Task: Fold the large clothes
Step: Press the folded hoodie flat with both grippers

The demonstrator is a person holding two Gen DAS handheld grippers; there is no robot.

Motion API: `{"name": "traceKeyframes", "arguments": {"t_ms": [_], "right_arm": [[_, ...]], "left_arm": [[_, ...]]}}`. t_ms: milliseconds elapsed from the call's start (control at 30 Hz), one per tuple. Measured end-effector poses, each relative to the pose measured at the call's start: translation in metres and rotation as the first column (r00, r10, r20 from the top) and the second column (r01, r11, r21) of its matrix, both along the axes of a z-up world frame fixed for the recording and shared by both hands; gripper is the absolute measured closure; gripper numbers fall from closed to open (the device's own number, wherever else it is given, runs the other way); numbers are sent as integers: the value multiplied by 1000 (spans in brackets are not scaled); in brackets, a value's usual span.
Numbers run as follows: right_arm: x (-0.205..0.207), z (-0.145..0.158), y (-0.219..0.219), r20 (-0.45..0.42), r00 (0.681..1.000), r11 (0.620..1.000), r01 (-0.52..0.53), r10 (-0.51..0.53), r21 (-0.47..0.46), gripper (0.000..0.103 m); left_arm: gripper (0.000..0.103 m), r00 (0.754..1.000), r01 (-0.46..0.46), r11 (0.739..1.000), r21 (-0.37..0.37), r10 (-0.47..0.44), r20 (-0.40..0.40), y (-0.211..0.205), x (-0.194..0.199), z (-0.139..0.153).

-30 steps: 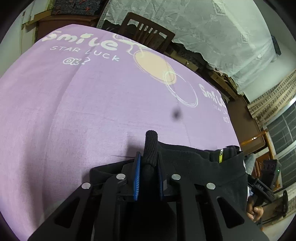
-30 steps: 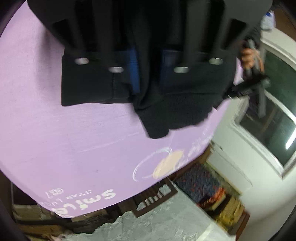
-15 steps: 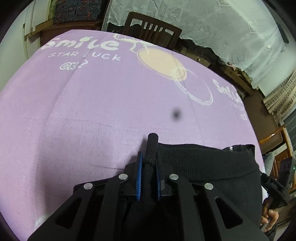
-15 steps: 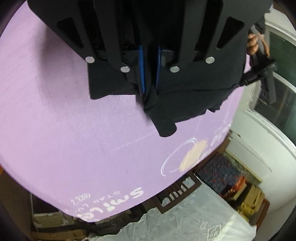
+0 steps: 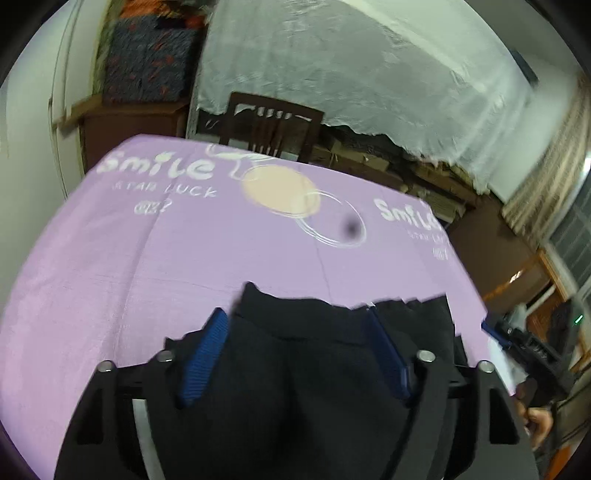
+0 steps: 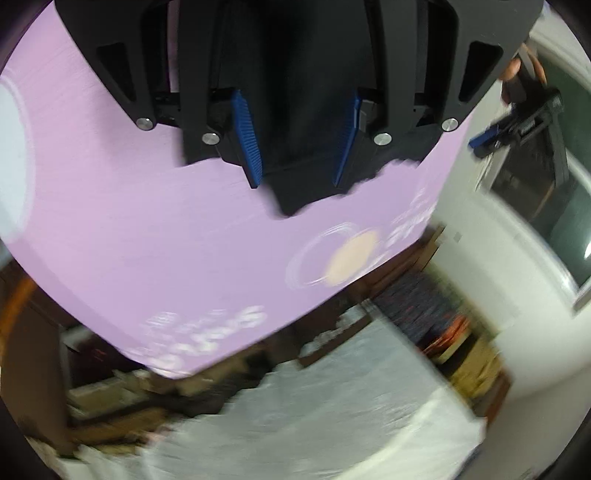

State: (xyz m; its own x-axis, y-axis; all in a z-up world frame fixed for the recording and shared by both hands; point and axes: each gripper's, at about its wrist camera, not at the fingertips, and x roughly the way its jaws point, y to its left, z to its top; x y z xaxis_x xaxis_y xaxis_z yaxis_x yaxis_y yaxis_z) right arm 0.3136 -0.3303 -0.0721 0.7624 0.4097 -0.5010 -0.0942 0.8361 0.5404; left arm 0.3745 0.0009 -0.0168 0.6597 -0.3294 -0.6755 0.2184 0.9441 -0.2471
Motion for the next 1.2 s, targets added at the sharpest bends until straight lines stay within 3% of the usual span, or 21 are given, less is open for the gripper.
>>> {"name": "traceKeyframes", "arguments": {"t_ms": [200,267,400,500,600,700,1000,1200], "right_arm": [[-12,18,79,-3,987,982,-161,162,-96,63],[-14,13,94,-21,984,975,-180,179,-133,63],[-21,-10,108,-64,980,964,-196,187,-178,63],[-22,-32,105,-87,978,960,-204,191,-190,63],[-16,-52,94,-122,970,965,-227,211,-132,63],[-13,-55,89,-131,964,964,-247,234,-100,63],[-17,-52,91,-119,961,956,-263,248,-132,62],[-29,-38,89,-116,973,964,-216,199,-154,56]], "left_arm": [[25,997,79,994,77,-78,-24,-44,-27,-11],[24,997,64,990,126,-60,-38,-51,-32,-26],[24,991,75,986,149,-57,-123,-51,-32,-64],[19,992,80,976,203,-58,-111,-55,-35,-88],[15,996,69,960,272,-51,-73,-63,-39,-93],[11,996,68,963,261,-49,-77,-59,-35,-95],[9,996,63,957,283,-45,-72,-61,-39,-93],[8,999,39,946,323,-32,-27,-62,-50,-83]]}}
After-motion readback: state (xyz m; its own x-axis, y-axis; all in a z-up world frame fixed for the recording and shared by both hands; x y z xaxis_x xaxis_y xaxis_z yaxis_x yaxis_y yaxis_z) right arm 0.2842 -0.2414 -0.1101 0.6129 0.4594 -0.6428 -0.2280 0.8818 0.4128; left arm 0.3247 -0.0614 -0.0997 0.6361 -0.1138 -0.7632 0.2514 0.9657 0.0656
